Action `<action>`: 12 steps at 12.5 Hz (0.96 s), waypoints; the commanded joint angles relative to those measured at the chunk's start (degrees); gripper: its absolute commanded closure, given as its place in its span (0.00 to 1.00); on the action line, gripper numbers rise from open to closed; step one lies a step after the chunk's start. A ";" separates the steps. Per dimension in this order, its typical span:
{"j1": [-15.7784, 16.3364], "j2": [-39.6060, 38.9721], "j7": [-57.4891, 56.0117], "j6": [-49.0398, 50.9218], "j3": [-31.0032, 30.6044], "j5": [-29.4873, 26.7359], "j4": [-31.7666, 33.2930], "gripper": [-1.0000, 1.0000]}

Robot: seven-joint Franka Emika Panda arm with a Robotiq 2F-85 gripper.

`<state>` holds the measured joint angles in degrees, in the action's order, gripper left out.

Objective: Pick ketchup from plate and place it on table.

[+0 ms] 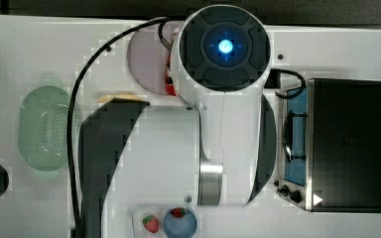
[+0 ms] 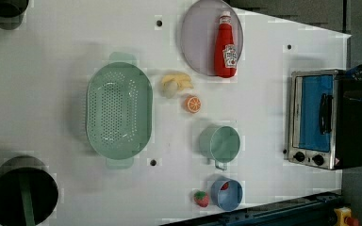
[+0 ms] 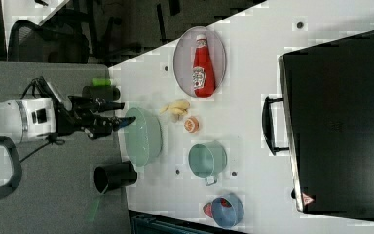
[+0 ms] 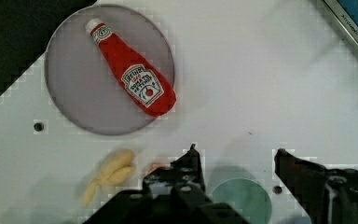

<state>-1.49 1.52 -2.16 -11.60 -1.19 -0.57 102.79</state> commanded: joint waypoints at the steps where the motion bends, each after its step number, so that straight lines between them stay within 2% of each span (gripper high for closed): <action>1: -5.48 14.80 2.39 6.82 -2.86 -0.11 9.53 0.21; 3: -5.42 14.36 2.37 6.55 -2.90 -0.11 9.52 0.00; 8: -4.77 7.94 2.12 1.60 -4.00 -0.13 9.46 0.00; 12: -4.21 -0.33 2.06 -6.87 -5.75 -0.12 9.32 0.00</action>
<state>-5.54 2.28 -1.95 -19.42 -5.71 -0.76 110.84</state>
